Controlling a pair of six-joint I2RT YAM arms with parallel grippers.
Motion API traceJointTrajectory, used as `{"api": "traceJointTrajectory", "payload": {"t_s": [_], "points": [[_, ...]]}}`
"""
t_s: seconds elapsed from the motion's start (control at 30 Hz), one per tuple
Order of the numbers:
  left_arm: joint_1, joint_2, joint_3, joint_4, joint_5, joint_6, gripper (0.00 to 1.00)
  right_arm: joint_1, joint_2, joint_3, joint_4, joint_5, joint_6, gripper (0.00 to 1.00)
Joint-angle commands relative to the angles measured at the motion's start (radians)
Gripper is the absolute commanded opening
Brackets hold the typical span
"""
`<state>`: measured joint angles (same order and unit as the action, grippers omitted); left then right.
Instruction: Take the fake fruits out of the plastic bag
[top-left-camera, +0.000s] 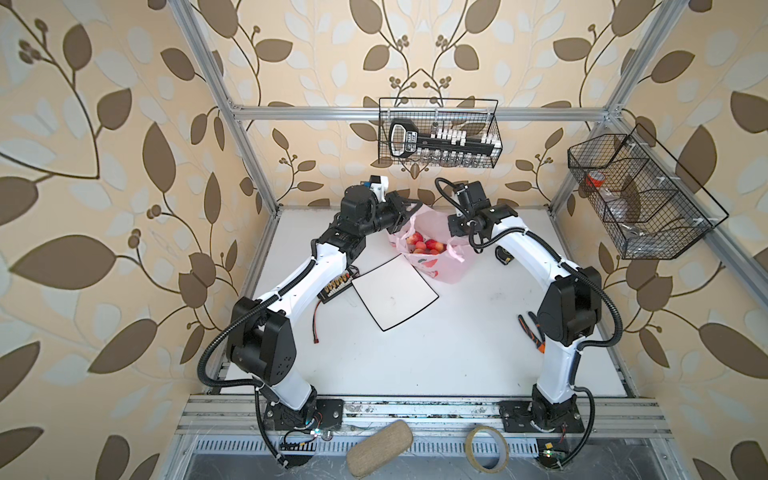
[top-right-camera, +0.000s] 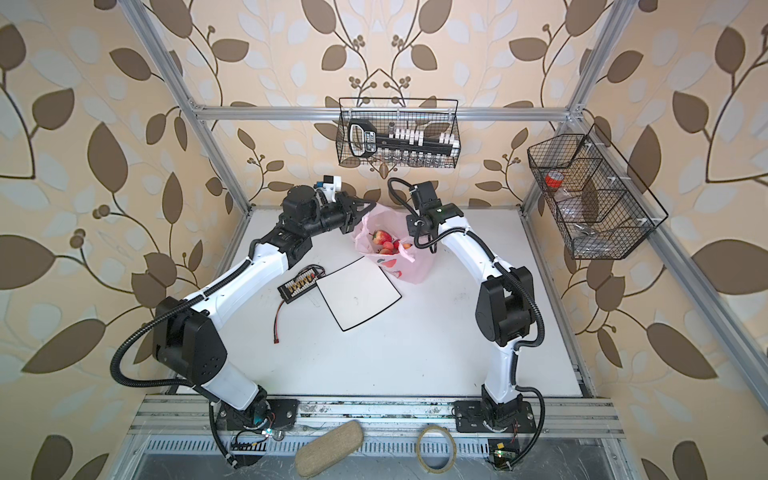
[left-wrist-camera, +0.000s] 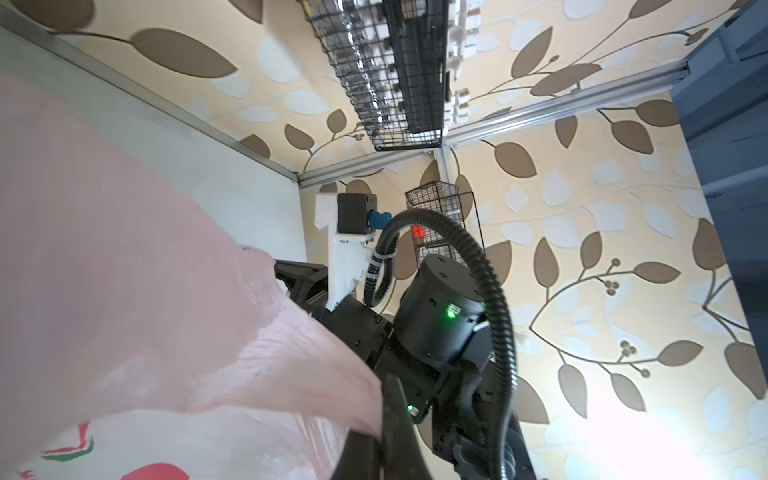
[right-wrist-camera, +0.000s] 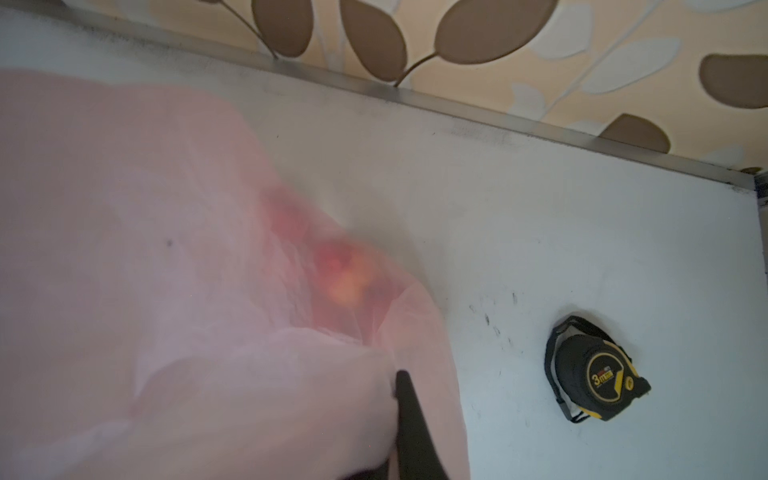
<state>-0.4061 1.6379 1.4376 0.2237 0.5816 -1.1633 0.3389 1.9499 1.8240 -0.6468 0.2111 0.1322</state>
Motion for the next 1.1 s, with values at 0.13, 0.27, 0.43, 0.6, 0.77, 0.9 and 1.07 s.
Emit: {"api": "traceJointTrajectory", "payload": {"t_s": [0.13,0.27,0.43,0.6,0.77,0.9,1.07], "points": [[-0.001,0.107,0.184,0.103,0.092,-0.035,0.0,-0.075,-0.104,0.004,0.181,-0.062,-0.031,0.0],[-0.002,0.145,0.203,0.132,0.102,-0.057,0.0,-0.085,-0.141,-0.043,0.252,-0.104,-0.075,0.0],[0.005,0.111,0.108,0.016,0.087,0.051,0.22,-0.082,-0.191,-0.169,0.259,-0.277,-0.086,0.01],[0.009,0.044,0.073,-0.194,-0.007,0.282,0.36,-0.077,-0.249,-0.296,0.267,-0.276,-0.088,0.0],[0.009,-0.008,0.124,-0.449,-0.152,0.597,0.5,-0.078,-0.274,-0.321,0.267,-0.265,-0.082,0.0],[0.006,-0.026,0.165,-0.579,-0.209,0.798,0.59,-0.077,-0.265,-0.309,0.265,-0.283,-0.066,0.0],[-0.011,-0.076,0.176,-0.628,-0.245,0.986,0.72,-0.078,-0.253,-0.292,0.265,-0.296,-0.047,0.0]]}}
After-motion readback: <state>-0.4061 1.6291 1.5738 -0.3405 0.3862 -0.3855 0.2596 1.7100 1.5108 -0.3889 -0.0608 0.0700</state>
